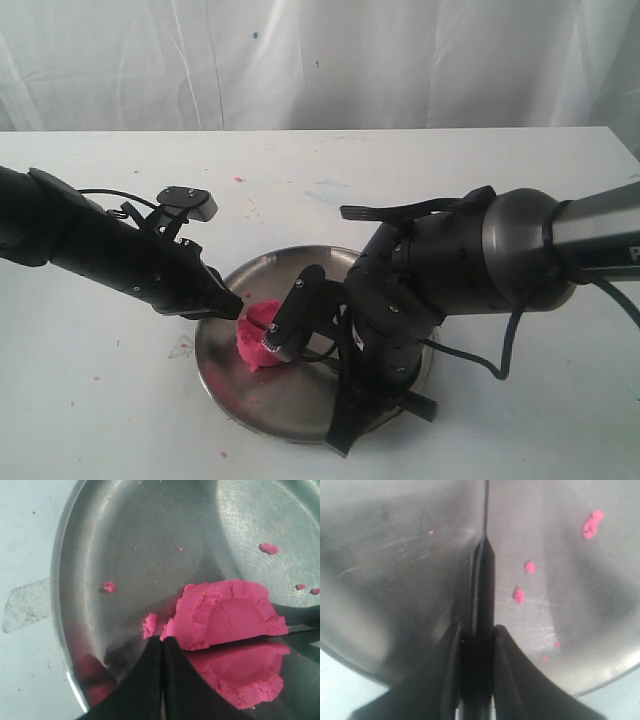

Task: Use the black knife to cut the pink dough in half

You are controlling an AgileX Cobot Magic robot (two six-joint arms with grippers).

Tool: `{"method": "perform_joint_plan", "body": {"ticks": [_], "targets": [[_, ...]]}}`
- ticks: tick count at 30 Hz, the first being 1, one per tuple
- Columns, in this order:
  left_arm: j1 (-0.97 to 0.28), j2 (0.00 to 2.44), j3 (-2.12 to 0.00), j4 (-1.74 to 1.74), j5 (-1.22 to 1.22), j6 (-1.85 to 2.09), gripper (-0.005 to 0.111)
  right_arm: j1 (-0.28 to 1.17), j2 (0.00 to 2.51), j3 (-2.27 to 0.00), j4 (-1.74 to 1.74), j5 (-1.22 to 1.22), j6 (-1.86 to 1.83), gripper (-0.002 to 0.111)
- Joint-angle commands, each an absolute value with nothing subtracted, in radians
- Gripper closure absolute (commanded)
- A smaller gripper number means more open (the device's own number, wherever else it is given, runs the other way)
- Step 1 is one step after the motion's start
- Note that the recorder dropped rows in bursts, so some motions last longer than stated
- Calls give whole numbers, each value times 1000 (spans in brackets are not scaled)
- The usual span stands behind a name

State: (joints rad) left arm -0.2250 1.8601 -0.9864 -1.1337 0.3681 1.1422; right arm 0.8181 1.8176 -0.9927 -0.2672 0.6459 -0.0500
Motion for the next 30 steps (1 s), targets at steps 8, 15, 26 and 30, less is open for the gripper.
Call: {"method": "perform_joint_plan", "body": {"ticks": [8, 15, 26, 30], "targets": [[-232, 1850, -979, -1143, 382, 1146, 107, 817, 1819, -999, -262, 705, -79, 103], [-232, 1850, -979, -1143, 382, 1146, 107, 817, 1819, -999, -262, 705, -79, 103], [-232, 1850, -979, -1143, 382, 1146, 107, 817, 1819, -999, -262, 715, -79, 103], [-232, 1850, -979, -1143, 382, 1146, 107, 817, 1819, -999, -262, 702, -79, 103]]}}
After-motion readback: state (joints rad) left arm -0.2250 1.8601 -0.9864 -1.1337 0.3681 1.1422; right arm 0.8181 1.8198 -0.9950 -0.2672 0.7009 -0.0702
